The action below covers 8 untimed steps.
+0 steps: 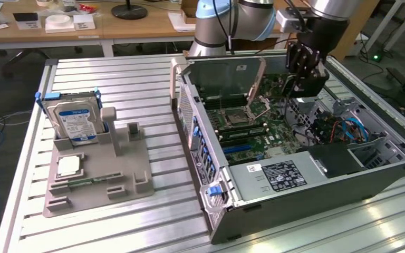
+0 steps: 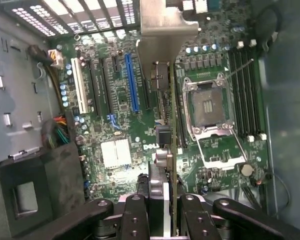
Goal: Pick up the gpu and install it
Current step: 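Insert the gpu into the slot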
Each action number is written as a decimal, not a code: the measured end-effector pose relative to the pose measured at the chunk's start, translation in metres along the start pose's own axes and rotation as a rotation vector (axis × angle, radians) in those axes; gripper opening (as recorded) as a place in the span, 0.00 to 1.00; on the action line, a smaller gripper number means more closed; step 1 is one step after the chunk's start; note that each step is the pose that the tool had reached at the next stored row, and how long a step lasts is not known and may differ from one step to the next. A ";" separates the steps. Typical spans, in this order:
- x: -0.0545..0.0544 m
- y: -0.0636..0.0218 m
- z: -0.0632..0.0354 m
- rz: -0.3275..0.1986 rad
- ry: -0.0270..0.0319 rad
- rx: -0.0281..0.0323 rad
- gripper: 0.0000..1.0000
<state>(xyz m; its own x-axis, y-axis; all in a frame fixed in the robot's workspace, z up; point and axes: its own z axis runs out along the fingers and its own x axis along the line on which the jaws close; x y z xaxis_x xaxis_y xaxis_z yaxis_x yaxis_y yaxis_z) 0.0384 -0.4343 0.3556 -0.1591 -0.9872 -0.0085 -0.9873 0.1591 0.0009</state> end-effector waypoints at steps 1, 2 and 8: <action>0.000 0.0000 0.0004 -0.008 -0.0001 0.0000 0.28; 0.000 0.0000 0.0008 -0.016 -0.0001 -0.0001 0.28; 0.000 0.0002 0.0047 -0.042 0.0002 -0.0008 0.28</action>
<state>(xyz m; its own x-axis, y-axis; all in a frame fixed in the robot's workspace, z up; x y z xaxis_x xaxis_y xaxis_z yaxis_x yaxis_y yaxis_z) 0.0382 -0.4340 0.3509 -0.1174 -0.9931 -0.0083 -0.9931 0.1173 0.0013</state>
